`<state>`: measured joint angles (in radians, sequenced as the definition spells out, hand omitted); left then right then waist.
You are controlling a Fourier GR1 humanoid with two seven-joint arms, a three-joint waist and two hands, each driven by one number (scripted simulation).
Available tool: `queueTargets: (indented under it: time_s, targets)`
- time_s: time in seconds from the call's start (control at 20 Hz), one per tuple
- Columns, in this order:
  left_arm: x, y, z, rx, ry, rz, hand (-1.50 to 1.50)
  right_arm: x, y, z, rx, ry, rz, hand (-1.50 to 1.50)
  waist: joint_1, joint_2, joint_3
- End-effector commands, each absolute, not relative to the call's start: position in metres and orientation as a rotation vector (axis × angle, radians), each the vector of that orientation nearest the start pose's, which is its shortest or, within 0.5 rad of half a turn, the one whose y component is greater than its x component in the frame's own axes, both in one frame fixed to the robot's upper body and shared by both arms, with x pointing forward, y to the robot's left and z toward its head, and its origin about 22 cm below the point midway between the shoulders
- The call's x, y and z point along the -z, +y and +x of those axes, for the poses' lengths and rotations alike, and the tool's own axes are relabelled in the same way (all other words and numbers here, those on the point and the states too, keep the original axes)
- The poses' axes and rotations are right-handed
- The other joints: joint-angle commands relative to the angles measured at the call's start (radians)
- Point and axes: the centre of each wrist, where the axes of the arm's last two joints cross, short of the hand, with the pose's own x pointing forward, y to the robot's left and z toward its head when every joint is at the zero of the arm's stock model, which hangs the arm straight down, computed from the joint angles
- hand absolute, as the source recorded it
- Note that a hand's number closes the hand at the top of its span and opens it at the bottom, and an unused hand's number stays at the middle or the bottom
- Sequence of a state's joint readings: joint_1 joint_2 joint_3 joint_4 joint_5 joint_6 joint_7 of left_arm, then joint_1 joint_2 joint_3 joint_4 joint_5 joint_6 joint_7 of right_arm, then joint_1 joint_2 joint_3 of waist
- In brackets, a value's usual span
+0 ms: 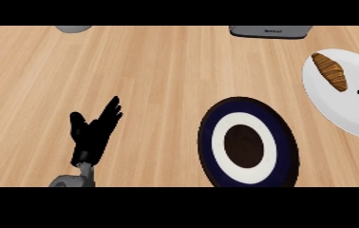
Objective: Pick the croissant from the plate and place it in the plate
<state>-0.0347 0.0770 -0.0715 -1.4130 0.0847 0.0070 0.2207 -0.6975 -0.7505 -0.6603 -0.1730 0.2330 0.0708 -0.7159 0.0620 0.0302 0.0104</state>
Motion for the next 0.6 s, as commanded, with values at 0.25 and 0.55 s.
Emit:
queueTargets:
  time_s: [0.25, 0.55]
  targets:
    - [0.030, 0.236, 0.243, 0.039, -1.213, -0.032, 0.00, -0.062, -0.562, 0.257, 0.049, -1.720, -0.426, -1.50, -0.015, -0.007, -0.001]
    - [0.029, 0.230, 0.240, 0.026, -1.202, -0.028, 0.00, -0.046, -0.585, 0.205, -0.056, -1.702, -0.352, -1.50, -0.037, -0.013, 0.000]
